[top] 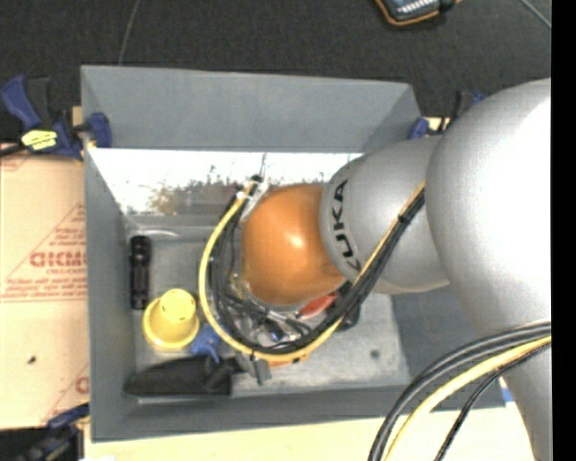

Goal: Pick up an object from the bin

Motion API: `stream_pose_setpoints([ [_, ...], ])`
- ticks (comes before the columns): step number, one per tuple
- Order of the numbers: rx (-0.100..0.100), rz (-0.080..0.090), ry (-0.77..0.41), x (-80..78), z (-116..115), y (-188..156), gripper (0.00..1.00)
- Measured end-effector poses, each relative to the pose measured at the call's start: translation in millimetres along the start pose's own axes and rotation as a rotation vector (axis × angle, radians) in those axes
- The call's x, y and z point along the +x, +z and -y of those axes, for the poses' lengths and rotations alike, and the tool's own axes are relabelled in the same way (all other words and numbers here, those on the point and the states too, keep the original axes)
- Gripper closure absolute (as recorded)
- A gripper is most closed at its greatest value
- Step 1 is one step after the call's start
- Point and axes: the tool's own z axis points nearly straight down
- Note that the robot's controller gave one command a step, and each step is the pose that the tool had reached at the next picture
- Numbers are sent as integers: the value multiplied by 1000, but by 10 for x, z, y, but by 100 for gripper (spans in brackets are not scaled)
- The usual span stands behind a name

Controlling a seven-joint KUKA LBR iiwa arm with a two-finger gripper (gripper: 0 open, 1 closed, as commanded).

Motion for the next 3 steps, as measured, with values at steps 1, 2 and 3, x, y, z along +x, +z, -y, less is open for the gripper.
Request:
stream_pose_setpoints([
  [1,7,-8,335,-40,47,4,100],
  [2,7,-8,336,-39,47,3,100],
  [3,6,-9,340,-36,49,-411,100],
])
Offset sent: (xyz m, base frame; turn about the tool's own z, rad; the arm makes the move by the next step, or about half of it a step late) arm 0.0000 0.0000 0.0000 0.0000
